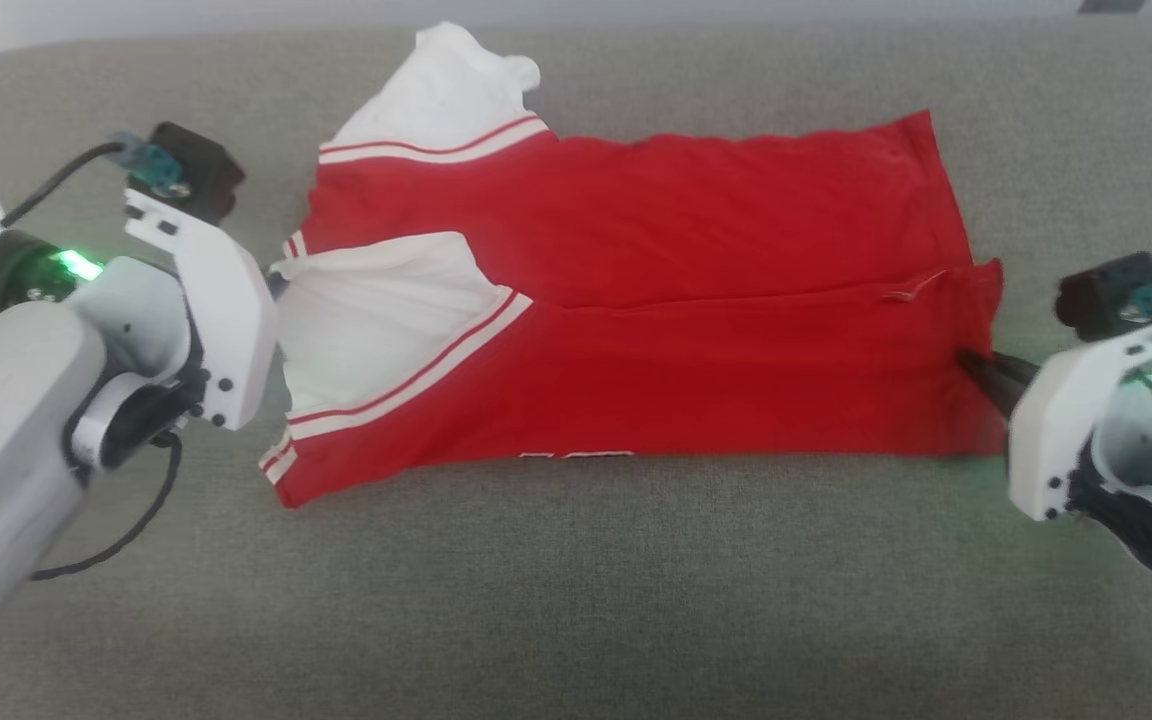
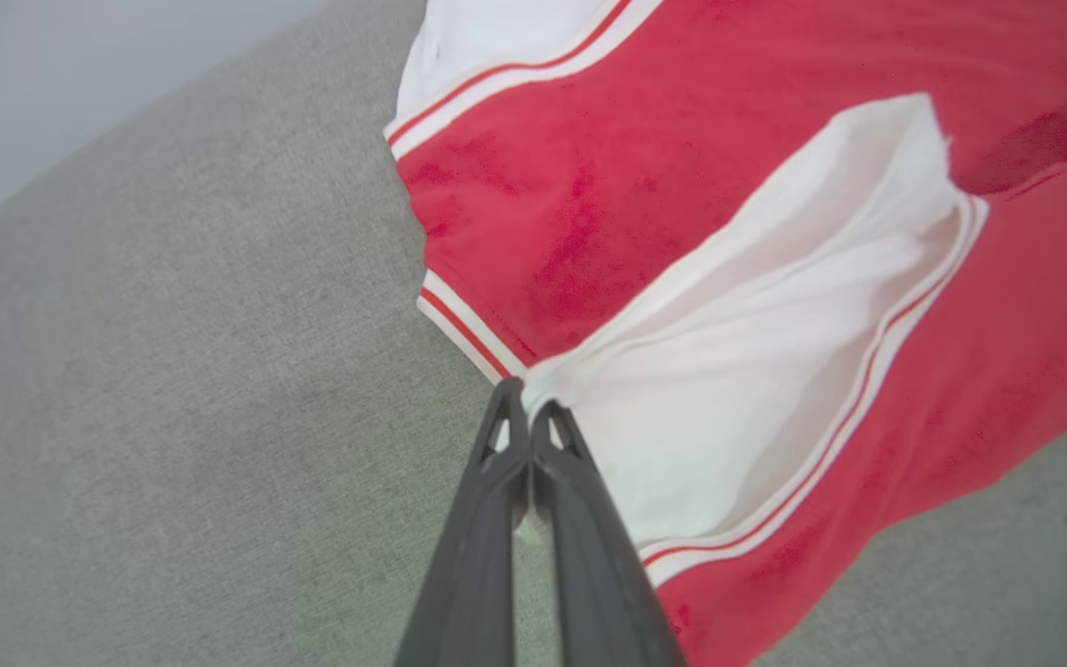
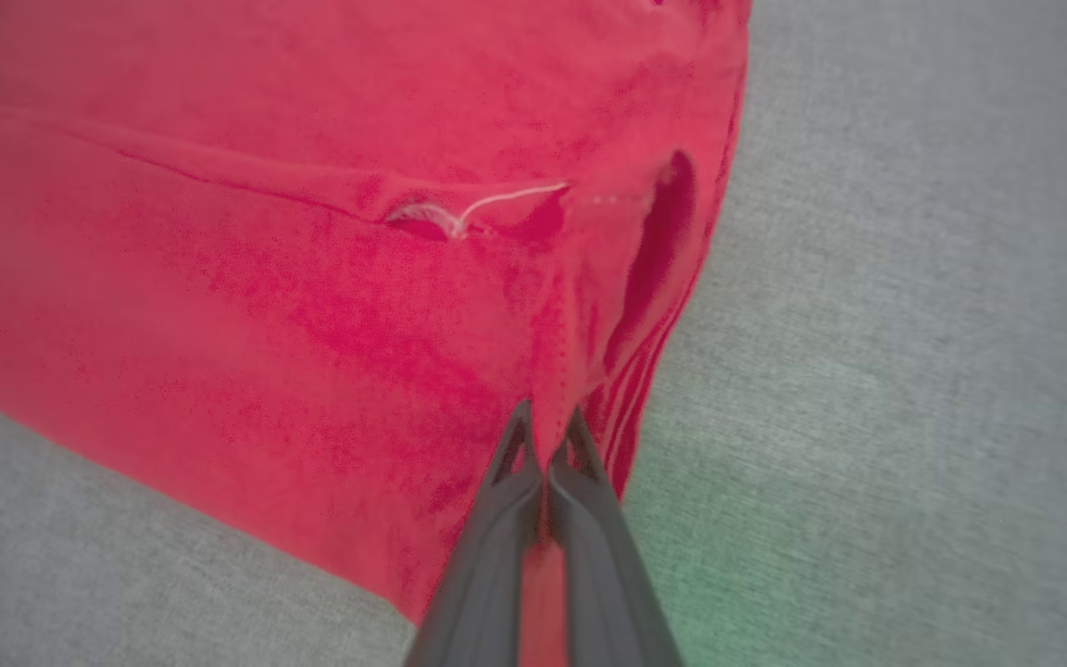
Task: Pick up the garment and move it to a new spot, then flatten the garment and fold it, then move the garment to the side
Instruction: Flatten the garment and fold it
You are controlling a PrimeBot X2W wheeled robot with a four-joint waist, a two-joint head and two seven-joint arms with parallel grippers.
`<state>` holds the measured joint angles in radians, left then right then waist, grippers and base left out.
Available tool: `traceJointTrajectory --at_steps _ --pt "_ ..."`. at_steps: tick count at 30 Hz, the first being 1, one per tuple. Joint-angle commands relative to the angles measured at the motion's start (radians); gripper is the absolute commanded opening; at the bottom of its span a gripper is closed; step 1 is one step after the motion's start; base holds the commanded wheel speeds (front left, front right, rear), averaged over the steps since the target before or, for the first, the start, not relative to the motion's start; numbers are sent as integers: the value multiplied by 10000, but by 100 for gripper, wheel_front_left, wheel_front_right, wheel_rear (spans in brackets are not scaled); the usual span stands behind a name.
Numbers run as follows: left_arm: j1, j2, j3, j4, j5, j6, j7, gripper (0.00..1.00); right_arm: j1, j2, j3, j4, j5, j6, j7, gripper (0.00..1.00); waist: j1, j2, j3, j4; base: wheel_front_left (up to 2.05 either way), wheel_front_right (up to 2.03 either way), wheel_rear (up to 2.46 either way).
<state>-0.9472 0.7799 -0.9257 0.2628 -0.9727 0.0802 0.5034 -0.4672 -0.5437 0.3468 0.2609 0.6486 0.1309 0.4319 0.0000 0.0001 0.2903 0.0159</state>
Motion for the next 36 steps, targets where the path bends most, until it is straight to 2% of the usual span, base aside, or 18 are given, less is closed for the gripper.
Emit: traceJointTrajectory --at_steps 1,8,13,15,16,17,18,19,29,36 --pt "-179 -200 -99 449 77 -189 31 0 -165 138 46 129 -89 -3 107 0 0 -1 164 -64 0 0 0" --pt "-486 -1333 -462 2797 -140 -962 283 0 -682 615 262 667 -291 -1 403 0 0 -1 486 -118 0 0 0" --pt "-628 -1936 -547 4157 -327 -1283 387 0 -942 780 428 970 -221 -1 599 0 0 -1 595 -162 0 0 0" --pt "-707 -2124 -544 4558 -401 -1378 341 33 -1080 854 479 1040 -183 -1 580 0 0 -1 595 -178 0 0 0" --pt "-791 -2180 -536 4704 -383 -1426 269 78 -1121 867 497 1073 -187 -1 570 1 0 -1 581 -181 0 0 0" --pt "-844 -2251 -489 4854 -427 -1434 238 100 -1143 884 486 1101 -159 -1 533 18 0 -1 557 -180 0 0 0" --pt "-883 -2343 -415 5002 -532 -1395 216 100 -1171 893 427 1149 -148 -1 475 42 0 -1 519 -169 0 0 0" --pt "-917 -2442 -328 5117 -662 -1352 257 100 -1192 892 379 1176 -197 -1 416 100 0 -1 474 -152 0 0 0" --pt "-1051 -2676 -331 5055 -669 -1218 363 100 -716 895 -303 796 -506 -1 -65 100 0 -1 -158 234 0 0 0" --pt "-471 -2384 -561 3884 -780 -799 1028 100 295 1417 -1935 -3 -1241 -1 -593 100 0 -1 -907 598 0 0 0"
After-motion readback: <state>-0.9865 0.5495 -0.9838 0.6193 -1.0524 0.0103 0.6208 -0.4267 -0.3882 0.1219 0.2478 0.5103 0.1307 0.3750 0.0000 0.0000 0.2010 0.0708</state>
